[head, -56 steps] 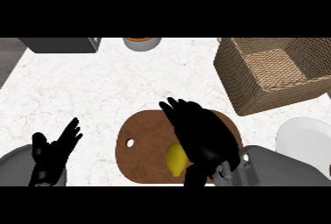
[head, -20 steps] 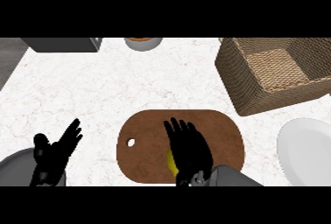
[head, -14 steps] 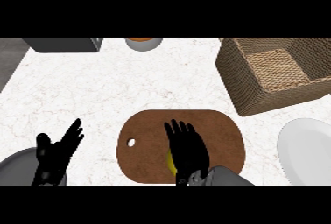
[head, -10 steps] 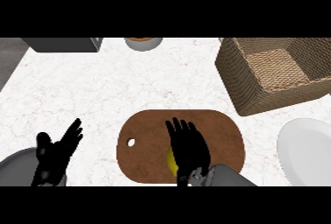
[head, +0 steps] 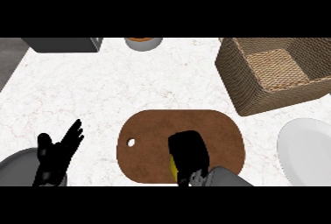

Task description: Pick the lemon from the cutting board and place it in the basket

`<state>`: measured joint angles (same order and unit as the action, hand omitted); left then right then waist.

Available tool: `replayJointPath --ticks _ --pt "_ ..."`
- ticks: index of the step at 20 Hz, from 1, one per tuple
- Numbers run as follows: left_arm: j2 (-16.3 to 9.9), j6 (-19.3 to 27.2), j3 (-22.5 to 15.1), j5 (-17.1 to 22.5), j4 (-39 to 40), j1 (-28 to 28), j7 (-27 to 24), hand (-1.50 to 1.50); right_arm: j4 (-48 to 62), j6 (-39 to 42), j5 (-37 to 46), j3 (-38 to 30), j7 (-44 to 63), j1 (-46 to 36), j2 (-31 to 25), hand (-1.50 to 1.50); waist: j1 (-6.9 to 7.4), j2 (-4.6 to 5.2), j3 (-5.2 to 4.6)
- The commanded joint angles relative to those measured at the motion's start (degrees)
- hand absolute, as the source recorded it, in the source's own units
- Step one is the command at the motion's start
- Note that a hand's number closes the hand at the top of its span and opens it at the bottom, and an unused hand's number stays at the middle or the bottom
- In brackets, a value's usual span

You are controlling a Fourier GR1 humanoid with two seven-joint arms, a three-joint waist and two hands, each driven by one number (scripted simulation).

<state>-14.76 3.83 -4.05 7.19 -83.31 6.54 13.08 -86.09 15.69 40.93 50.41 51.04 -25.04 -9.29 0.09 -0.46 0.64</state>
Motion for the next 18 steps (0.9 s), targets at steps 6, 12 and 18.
replayJointPath --ticks 6,12,18 --pt "-0.86 -2.66 1.72 -0.05 4.06 2.14 -0.18 0.0 -2.86 -1.27 5.78 1.75 -6.32 5.59 -4.0 1.5 -0.37 0.39 -0.64" --pt "-0.61 -2.75 2.3 0.65 1.25 1.61 2.6 0.0 -9.53 -7.18 11.8 4.22 -12.24 12.46 -11.55 1.5 -0.45 0.33 -0.63" --pt "1.56 -0.9 1.62 -1.32 4.11 2.38 -0.42 0.0 -19.58 -16.59 5.63 -5.84 -14.89 14.94 -9.27 1.5 -1.35 0.46 -0.6"
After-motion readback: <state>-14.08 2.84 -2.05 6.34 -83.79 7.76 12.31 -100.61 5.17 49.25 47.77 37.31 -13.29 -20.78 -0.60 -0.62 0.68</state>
